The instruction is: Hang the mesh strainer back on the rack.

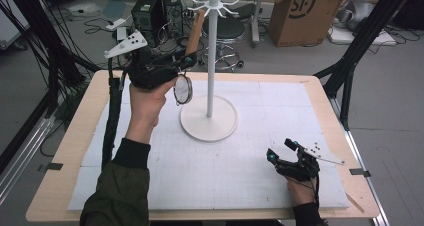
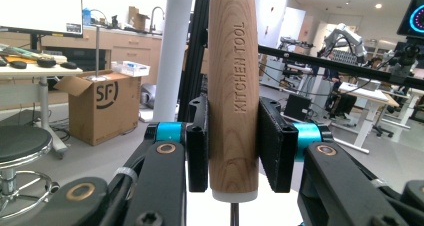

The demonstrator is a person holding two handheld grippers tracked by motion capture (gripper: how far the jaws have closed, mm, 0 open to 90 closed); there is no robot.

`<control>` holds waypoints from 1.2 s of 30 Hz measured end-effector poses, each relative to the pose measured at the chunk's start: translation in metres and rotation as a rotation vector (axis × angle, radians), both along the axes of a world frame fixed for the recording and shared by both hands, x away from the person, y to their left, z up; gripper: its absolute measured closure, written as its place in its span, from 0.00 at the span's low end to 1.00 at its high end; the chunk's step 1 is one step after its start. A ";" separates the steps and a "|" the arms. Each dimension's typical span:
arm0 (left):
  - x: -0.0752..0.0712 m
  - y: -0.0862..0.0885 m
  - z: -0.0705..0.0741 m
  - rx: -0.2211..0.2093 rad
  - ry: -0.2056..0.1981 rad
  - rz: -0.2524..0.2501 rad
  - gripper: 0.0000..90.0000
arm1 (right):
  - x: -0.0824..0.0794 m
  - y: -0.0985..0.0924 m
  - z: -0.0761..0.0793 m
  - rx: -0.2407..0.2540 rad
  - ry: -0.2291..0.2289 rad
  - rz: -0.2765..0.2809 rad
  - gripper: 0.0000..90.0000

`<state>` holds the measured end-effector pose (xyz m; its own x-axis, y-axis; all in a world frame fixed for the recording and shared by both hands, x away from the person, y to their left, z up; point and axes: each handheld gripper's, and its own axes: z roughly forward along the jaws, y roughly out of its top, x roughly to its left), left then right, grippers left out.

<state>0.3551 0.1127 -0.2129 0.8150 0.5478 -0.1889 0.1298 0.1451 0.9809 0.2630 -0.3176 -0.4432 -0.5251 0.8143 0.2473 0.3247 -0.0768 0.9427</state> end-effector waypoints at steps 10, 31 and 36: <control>0.006 -0.009 0.003 0.024 0.013 0.020 0.76 | 0.001 -0.002 0.000 0.007 0.001 -0.004 0.10; 0.020 -0.010 -0.006 0.002 0.045 0.043 0.76 | 0.001 -0.006 -0.001 0.010 0.001 -0.016 0.10; 0.023 -0.014 -0.009 0.019 0.049 0.045 0.76 | 0.001 -0.007 -0.002 0.011 0.004 -0.017 0.10</control>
